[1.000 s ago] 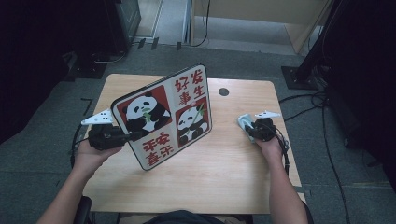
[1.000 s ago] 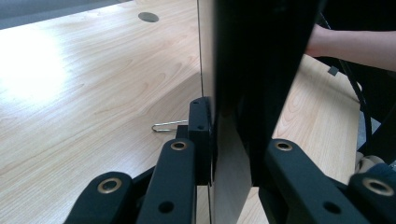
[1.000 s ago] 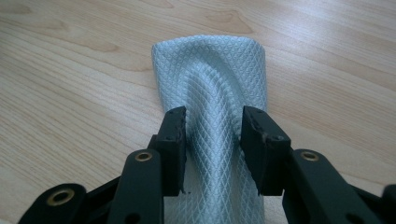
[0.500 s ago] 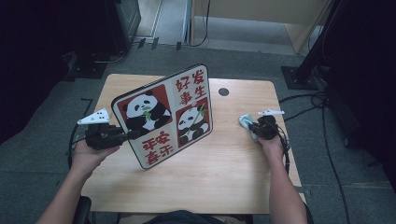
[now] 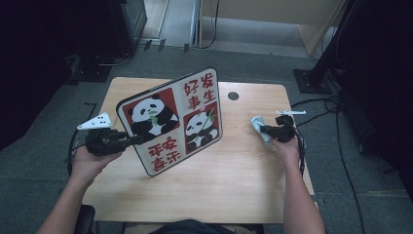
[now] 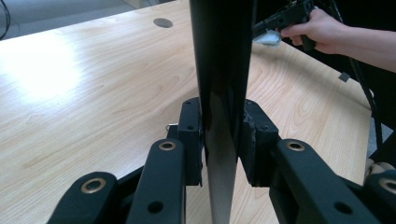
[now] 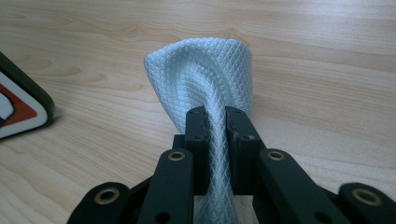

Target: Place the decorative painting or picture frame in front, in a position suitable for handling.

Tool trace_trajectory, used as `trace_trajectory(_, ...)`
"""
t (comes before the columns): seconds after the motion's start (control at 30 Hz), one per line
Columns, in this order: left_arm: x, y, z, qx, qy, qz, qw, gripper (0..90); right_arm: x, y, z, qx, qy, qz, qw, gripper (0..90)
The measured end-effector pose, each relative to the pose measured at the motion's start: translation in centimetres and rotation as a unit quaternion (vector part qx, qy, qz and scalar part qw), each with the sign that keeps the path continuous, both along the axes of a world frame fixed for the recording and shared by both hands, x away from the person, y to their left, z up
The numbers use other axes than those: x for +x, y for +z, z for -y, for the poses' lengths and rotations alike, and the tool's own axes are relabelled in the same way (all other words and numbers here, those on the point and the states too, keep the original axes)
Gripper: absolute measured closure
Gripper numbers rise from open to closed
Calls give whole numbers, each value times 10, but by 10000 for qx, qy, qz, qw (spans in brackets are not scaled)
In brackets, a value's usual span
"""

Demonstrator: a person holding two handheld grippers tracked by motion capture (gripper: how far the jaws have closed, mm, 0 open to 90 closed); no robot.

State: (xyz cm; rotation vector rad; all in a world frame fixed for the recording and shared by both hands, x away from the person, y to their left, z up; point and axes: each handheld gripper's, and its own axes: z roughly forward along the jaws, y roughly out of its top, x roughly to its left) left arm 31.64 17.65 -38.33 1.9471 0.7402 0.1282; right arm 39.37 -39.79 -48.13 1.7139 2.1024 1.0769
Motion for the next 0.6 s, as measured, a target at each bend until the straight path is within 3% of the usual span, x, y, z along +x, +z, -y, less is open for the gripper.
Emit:
trace_trajectory(0.17,0,1,0,28,35,-16,10000,741,-1,9,-3,66,57,5,10000,813)
trace_trajectory(0.6,-1,2,0,75,37,22,10000,749,-7,26,-20,128,587,72,9982,813)
